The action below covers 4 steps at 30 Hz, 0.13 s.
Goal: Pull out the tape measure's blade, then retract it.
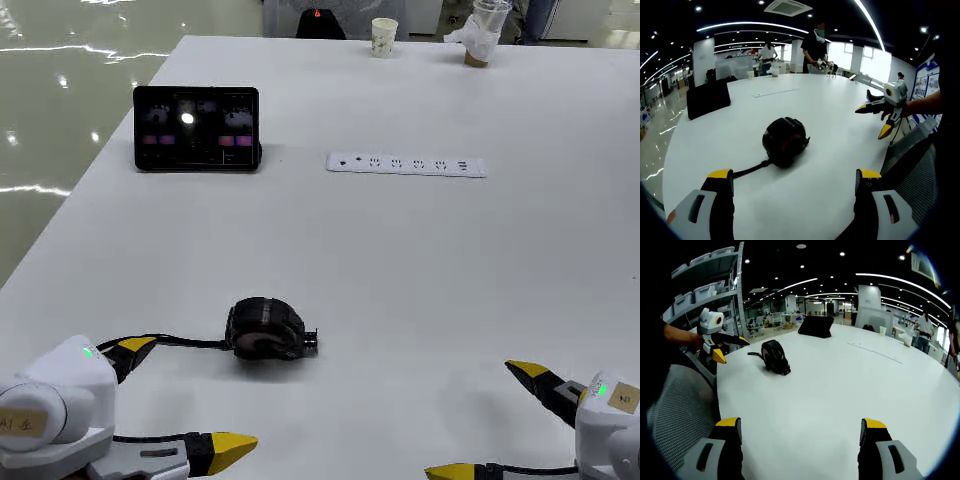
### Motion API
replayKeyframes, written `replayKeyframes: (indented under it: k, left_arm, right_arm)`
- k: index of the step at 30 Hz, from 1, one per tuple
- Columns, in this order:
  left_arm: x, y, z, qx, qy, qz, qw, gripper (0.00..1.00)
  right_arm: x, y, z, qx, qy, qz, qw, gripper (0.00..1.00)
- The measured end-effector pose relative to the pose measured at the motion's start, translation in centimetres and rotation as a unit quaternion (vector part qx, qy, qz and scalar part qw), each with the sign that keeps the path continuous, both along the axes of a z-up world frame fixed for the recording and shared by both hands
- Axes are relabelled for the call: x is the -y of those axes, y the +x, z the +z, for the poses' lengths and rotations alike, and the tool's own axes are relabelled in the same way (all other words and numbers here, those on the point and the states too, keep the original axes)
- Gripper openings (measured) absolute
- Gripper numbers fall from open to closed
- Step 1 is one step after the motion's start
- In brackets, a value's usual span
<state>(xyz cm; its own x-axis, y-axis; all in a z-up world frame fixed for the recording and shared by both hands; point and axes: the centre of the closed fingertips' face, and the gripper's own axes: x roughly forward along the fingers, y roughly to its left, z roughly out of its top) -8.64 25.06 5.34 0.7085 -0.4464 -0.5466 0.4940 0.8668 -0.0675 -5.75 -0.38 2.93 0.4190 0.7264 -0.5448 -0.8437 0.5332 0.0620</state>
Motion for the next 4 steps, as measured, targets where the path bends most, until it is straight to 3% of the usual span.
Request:
replayKeyframes:
  k: [4]
  left_arm:
    - [-0.05, -0.05, 0.03, -0.001, 0.001, -0.001, 1.0000, 0.99]
  right_arm:
    - [0.02, 0.01, 0.02, 0.000, 0.001, 0.000, 1.0000, 0.99]
